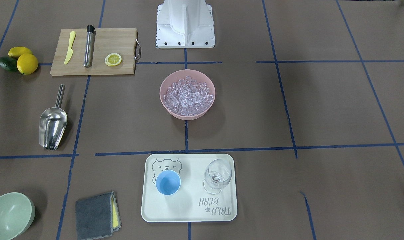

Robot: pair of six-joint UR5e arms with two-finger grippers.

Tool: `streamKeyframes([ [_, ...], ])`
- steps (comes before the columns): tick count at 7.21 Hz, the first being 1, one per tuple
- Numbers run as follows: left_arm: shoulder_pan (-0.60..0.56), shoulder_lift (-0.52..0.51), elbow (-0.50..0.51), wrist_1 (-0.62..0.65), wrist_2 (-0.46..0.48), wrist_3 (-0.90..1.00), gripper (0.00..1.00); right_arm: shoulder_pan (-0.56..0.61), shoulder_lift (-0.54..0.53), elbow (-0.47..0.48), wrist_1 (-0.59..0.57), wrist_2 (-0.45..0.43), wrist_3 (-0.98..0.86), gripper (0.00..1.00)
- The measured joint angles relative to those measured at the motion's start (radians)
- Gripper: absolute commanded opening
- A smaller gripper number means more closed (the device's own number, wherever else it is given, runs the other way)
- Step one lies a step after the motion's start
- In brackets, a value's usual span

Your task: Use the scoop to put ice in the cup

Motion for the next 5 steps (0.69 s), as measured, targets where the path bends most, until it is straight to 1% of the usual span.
streamKeyframes([
  [1,0.042,-0.001,-0.001,-0.045,-0.024,0.0,1.0,-0.033,-0.001,0.016,0.012,0.008,0.009,1.0],
  [3,0.237,-0.008,0.003,-0.268,-0.041,-0.033,1.0,-0.096,0.0,0.054,0.018,0.014,0.021,1.0],
  [4,0.336,-0.029,0.005,-0.363,-0.045,-0.114,1.0,-0.116,0.0,0.073,0.019,0.016,0.022,1.0],
  [5,0.431,-0.074,0.003,-0.424,-0.044,-0.24,1.0,-0.133,-0.002,0.094,0.019,0.017,0.023,1.0],
])
